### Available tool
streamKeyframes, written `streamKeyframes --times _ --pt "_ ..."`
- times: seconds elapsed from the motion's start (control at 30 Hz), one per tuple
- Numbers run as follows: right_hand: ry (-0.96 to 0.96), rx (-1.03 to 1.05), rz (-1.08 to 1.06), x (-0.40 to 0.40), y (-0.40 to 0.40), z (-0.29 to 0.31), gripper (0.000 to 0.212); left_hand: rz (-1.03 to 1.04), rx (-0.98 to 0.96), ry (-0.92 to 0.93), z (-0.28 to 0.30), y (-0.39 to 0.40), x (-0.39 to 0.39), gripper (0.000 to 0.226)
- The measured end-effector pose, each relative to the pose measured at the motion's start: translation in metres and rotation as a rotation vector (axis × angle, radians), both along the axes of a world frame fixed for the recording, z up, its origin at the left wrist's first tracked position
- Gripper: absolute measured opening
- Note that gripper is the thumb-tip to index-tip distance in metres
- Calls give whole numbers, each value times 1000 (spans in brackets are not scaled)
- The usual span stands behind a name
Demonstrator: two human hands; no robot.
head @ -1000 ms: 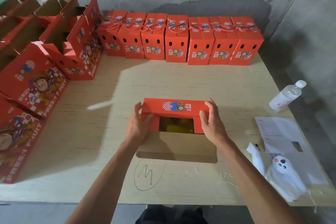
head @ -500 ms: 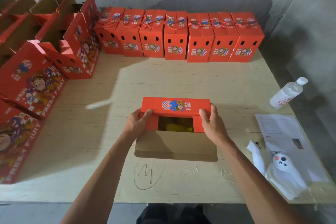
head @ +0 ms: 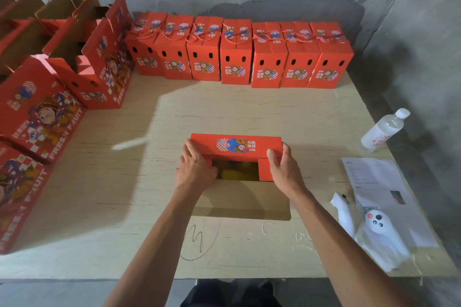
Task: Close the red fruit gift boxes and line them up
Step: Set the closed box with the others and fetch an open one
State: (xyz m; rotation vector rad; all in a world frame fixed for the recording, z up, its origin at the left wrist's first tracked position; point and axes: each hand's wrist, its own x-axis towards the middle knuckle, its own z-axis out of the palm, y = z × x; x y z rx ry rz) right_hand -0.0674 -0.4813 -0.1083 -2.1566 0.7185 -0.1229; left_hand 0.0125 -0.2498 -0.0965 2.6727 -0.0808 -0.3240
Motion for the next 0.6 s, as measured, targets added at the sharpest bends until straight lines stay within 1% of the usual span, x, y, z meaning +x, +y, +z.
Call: streamKeyframes --times 0.03,0.13,0.23,0.4,0.53,0.6 --pt "6 -1 -1 0 0 0 58 -1 5 4 0 0 0 113" --pt "8 4 -4 0 2 1 57 -12 13 -62 -1 -1 -6 105" --pt "28 9 5 0 1 0 62 -19 6 -71 -1 0 -6 103" --pt "50 12 6 2 0 1 60 -58 -132 -30 -5 14 4 91" --pt "46 -21 6 -1 3 3 58 -32 -283 -5 -7 25 9 96" --pt "81 -54 -2 0 4 6 57 -34 -305 -6 -6 26 13 100"
